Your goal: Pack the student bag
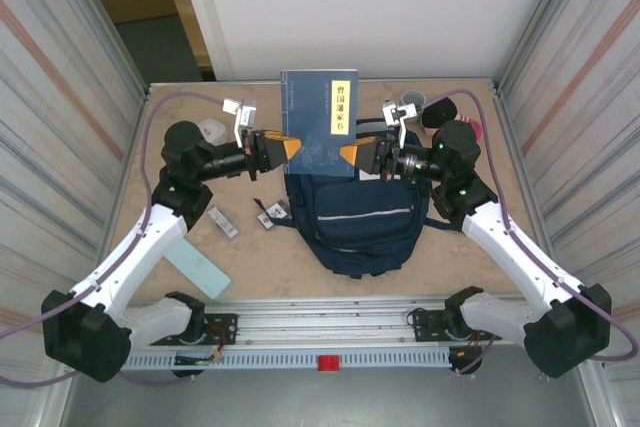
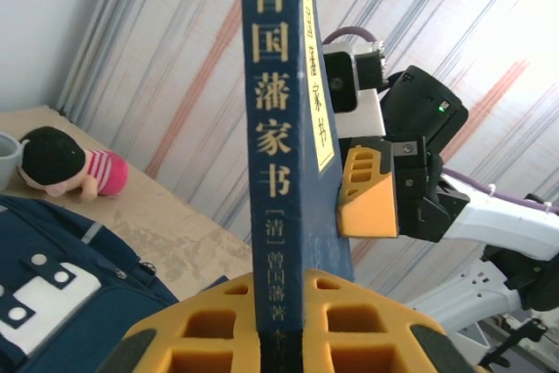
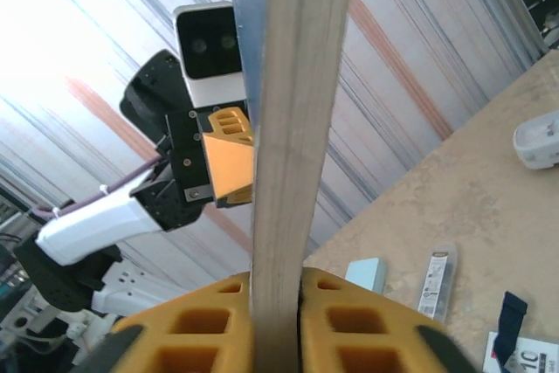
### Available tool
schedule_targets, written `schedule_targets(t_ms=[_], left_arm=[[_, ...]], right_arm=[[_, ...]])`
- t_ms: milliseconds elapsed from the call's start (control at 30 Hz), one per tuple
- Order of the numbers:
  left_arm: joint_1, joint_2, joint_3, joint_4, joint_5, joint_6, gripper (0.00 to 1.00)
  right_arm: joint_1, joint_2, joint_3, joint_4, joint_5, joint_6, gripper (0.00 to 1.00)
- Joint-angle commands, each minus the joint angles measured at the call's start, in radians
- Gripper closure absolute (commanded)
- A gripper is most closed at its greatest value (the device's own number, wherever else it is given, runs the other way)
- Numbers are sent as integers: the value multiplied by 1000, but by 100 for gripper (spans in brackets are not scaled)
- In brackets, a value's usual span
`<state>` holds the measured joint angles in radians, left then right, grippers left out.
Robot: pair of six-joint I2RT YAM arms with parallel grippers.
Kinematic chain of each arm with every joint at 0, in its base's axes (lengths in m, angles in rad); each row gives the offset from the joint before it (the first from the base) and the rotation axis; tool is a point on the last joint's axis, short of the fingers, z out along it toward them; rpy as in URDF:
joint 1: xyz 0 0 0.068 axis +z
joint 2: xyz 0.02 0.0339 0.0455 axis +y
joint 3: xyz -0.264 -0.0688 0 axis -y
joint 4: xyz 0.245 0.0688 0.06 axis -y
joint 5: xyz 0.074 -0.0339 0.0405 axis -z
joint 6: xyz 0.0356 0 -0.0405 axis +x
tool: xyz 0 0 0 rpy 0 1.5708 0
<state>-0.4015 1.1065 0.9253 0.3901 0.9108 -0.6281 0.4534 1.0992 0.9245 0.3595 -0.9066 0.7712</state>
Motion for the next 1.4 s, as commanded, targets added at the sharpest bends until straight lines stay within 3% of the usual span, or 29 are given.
schedule_targets(t_ms=[0, 133, 200, 267, 333, 500, 667, 867, 967, 1067, 1167, 1267, 1367], left_arm=[[-7, -42, 35, -79, -36, 67, 84], [-7, -123, 80, -380, -189, 310, 39], [-8, -171, 108, -539, -287, 478, 27], [-12, -219, 130, -680, -390, 669, 23], [-11, -263, 132, -756, -420, 826, 17], [-12, -334, 119, -868, -364, 1114, 11], [-35, -329, 102, -908, -326, 1185, 11], [-99, -275, 75, -941, -316, 1234, 12], [-112, -249, 64, -941, -295, 1232, 16], [-129, -219, 61, -943, -291, 1220, 27], [-139, -194, 60, -921, -275, 1197, 45], [-139, -191, 52, -873, -210, 1170, 64], [-109, -205, 19, -812, -168, 1139, 96]], right_arm=[[-9, -3, 49, 41, -37, -50, 99], [-13, -63, 94, -272, 16, -362, 100], [-10, -94, 122, -462, 71, -555, 100], [-4, -116, 142, -615, 165, -733, 100], [4, -145, 147, -708, 221, -899, 100], [80, -171, 122, -843, 349, -1270, 100], [203, -149, 110, -903, 530, -1463, 100], [256, -114, 126, -904, 525, -1490, 100], [258, -78, 134, -890, 494, -1474, 100], [260, -66, 134, -870, 465, -1461, 100], [258, -55, 139, -856, 443, -1449, 99], [237, -56, 134, -828, 420, -1417, 90], [161, -77, 113, -761, 326, -1327, 75]])
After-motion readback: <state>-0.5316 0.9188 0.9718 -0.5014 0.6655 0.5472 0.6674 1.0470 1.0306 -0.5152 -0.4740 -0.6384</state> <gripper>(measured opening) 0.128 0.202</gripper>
